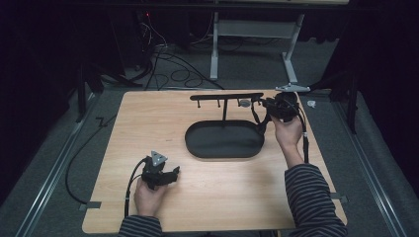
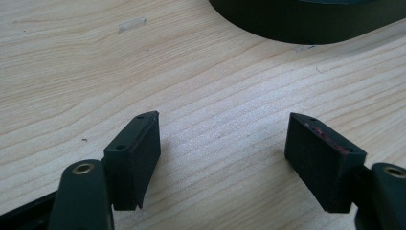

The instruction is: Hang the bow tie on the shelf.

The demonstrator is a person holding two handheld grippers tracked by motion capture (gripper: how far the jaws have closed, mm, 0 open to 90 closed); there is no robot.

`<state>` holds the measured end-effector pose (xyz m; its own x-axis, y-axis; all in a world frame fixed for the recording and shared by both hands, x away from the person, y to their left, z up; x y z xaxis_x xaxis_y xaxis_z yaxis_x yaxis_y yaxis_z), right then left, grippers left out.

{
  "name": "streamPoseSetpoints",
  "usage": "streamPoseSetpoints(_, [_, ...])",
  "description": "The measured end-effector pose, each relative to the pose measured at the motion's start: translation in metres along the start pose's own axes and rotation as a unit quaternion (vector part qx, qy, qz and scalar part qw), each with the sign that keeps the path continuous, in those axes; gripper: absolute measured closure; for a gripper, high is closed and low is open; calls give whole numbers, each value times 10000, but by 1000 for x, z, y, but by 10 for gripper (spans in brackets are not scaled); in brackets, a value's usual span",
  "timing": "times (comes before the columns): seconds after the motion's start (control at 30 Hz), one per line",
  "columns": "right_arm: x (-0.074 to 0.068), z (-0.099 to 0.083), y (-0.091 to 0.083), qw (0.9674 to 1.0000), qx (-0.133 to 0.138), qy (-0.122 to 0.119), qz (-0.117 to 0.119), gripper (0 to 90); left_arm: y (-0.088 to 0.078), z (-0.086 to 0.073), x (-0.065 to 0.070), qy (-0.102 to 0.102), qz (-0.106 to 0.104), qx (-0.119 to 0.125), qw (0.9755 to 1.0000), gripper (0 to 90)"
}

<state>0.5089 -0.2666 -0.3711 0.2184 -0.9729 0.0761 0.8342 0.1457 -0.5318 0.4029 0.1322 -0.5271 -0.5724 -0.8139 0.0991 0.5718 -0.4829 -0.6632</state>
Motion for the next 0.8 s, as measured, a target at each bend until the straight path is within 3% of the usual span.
streamPoseSetpoints(0.33, [2,-1,-8,10000,61,18,8,749,0,0,0,-1,-3,1,10000,286])
streamPoseSetpoints(0.8, [4,-15,-21,9999,136,-48,11,656,0,0,0,4,-2,2,10000,287])
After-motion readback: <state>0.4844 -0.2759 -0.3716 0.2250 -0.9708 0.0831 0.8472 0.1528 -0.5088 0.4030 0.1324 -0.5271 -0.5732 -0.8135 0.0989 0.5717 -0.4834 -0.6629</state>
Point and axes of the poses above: each handheld gripper's, and its own axes: y roughly forward along the jaws, z roughly out of its top, x roughly to its right, the point moved 3 cm from there along y, roughly forward along the jaws, and after that the axes turned 7 degrees about -z, right-handed, at the moved point
